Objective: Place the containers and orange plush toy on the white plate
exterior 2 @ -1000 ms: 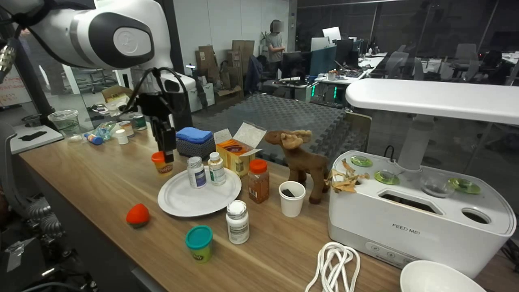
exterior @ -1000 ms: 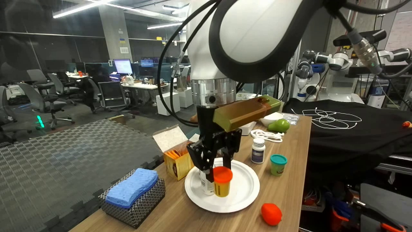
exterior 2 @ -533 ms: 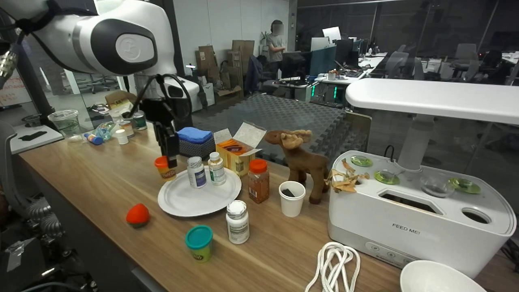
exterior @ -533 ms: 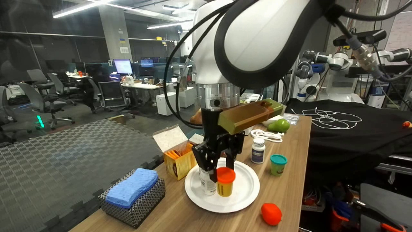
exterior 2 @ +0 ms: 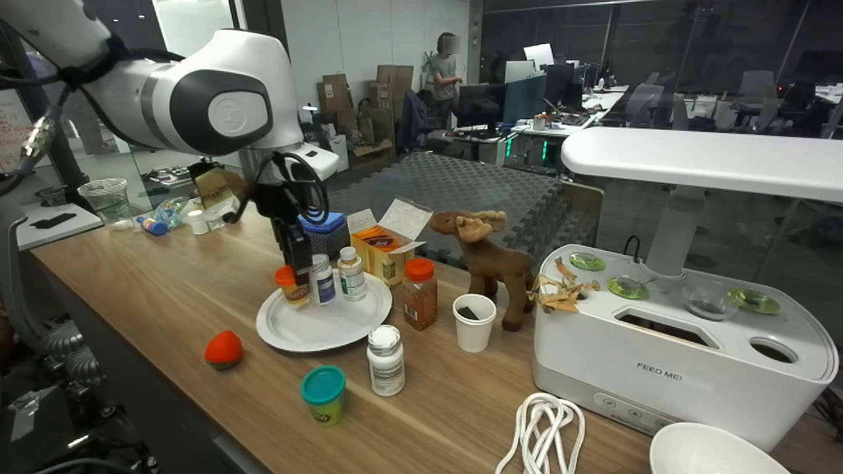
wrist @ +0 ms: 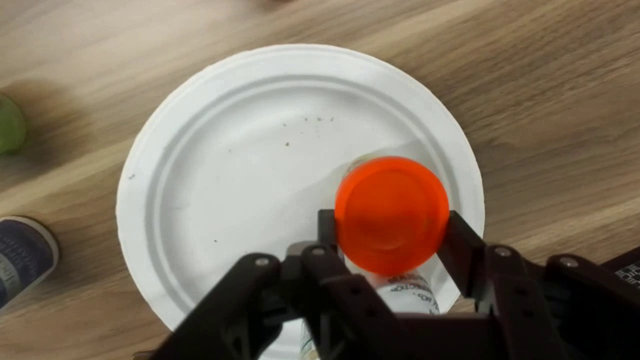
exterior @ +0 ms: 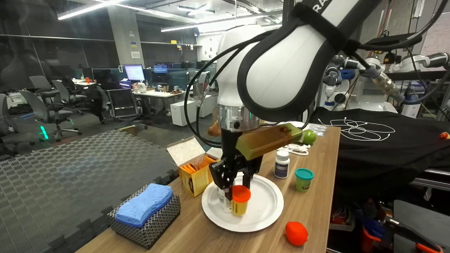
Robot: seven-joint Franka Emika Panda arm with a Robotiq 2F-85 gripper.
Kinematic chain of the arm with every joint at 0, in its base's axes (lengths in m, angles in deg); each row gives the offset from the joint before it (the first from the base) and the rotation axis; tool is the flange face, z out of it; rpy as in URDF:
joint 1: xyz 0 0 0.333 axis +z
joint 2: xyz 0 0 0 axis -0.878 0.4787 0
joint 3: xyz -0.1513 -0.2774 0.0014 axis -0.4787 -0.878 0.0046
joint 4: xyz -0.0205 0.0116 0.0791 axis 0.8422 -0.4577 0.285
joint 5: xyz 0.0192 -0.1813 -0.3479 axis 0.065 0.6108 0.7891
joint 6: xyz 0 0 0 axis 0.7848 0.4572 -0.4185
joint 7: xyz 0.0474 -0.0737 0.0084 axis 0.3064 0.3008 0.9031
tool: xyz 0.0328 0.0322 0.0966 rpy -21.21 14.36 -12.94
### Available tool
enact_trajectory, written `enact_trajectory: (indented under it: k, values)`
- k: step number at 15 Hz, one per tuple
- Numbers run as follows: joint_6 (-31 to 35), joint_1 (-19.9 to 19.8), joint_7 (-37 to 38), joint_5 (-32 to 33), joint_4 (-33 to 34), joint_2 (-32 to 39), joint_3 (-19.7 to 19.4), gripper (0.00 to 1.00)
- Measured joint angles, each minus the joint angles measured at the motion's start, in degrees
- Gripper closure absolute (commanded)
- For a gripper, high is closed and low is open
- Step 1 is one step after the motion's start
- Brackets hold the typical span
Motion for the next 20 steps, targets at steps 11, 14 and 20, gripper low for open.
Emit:
enact_trajectory:
  k: [11, 14, 20]
  values:
    - [1.13, 0.6, 0.03, 0.13, -0.1, 1.65, -0.65, 0.01]
    - [1.11, 0.77, 0.03, 1.07, 0.1, 0.99, -0.66, 0.0]
    - [-1.92, 0.8, 0.05, 2.99, 2.14, -2.88, -0.82, 0.0]
